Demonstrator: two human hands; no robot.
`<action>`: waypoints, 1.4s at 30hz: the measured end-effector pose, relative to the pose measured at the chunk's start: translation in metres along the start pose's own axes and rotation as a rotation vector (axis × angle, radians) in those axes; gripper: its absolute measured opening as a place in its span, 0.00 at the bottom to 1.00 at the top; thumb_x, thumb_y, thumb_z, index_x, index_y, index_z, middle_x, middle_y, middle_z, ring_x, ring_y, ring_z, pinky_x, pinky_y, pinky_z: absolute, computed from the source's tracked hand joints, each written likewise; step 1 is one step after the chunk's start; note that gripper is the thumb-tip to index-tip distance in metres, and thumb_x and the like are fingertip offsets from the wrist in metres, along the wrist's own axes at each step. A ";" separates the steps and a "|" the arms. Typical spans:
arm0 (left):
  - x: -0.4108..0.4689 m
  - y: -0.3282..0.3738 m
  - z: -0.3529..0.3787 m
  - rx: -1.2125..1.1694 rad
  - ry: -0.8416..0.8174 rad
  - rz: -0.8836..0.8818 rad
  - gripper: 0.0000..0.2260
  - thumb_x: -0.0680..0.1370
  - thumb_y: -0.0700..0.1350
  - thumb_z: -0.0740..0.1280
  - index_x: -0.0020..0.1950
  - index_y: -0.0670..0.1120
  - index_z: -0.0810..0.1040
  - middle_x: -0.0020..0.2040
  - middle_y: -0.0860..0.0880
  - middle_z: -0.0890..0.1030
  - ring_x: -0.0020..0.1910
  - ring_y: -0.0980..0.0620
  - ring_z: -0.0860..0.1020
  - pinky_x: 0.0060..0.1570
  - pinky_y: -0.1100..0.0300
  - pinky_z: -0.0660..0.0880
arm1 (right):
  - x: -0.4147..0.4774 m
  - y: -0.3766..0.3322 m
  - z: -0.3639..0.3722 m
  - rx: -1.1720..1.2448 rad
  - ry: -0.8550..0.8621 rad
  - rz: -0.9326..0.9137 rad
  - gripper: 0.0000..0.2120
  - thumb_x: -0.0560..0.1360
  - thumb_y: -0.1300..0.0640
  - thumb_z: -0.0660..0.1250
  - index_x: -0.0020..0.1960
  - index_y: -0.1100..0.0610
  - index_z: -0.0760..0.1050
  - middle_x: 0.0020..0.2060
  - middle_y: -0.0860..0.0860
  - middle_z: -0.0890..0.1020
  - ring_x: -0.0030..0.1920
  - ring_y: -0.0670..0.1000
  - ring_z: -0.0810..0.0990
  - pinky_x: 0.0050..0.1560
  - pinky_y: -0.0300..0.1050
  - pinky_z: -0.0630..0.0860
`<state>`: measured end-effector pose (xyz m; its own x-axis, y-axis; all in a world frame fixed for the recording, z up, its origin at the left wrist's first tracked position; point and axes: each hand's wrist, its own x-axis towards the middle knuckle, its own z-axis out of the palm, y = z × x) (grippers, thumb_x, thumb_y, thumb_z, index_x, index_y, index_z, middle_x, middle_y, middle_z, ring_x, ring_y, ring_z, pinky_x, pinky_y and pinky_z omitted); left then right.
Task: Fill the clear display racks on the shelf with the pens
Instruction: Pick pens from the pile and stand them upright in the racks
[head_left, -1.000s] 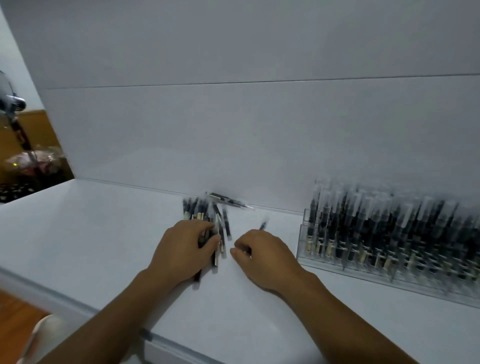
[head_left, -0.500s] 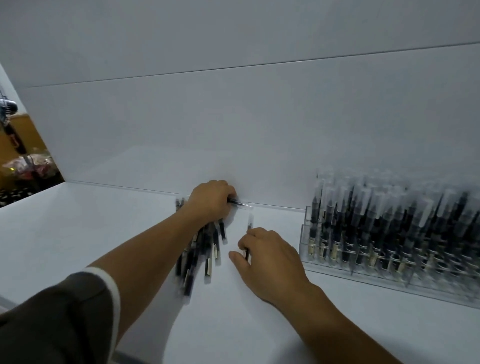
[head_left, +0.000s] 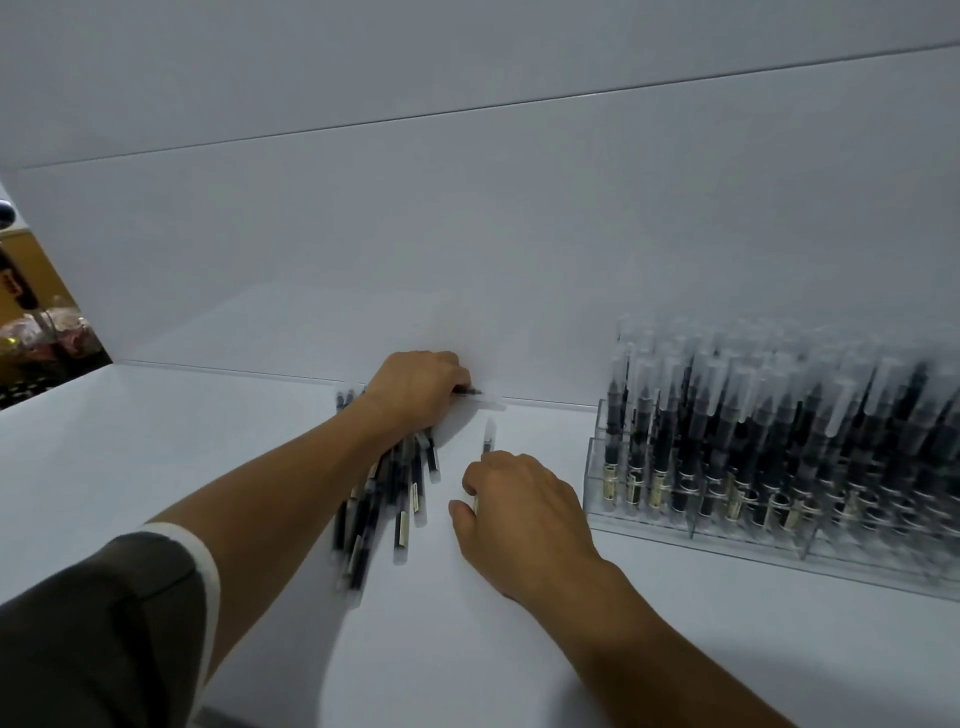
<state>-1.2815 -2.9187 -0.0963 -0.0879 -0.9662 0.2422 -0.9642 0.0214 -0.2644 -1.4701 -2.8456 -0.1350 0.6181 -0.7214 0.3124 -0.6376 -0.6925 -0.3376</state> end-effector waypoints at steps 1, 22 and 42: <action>-0.001 0.000 -0.003 -0.023 0.030 0.015 0.12 0.82 0.47 0.60 0.60 0.49 0.79 0.55 0.50 0.78 0.50 0.48 0.78 0.46 0.53 0.76 | 0.000 0.000 0.000 -0.001 -0.003 -0.003 0.14 0.81 0.49 0.58 0.58 0.56 0.75 0.54 0.52 0.77 0.55 0.54 0.73 0.50 0.46 0.68; -0.123 0.062 -0.086 -1.557 0.500 -0.288 0.08 0.78 0.41 0.68 0.55 0.48 0.81 0.50 0.51 0.85 0.51 0.51 0.83 0.48 0.59 0.80 | -0.038 -0.016 -0.052 -0.171 -0.168 -0.064 0.12 0.75 0.65 0.61 0.58 0.58 0.73 0.49 0.55 0.77 0.46 0.56 0.76 0.43 0.45 0.63; -0.096 0.224 -0.080 -1.807 0.204 0.092 0.13 0.70 0.49 0.71 0.52 0.48 0.80 0.47 0.48 0.86 0.50 0.48 0.83 0.51 0.58 0.80 | -0.157 0.127 -0.149 0.603 0.566 0.369 0.05 0.74 0.56 0.72 0.45 0.47 0.78 0.34 0.41 0.79 0.36 0.41 0.75 0.37 0.33 0.74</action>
<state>-1.5095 -2.8006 -0.1043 -0.0430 -0.9061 0.4210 0.0006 0.4213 0.9069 -1.7170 -2.8215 -0.0945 0.0019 -0.9035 0.4286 -0.3028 -0.4090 -0.8608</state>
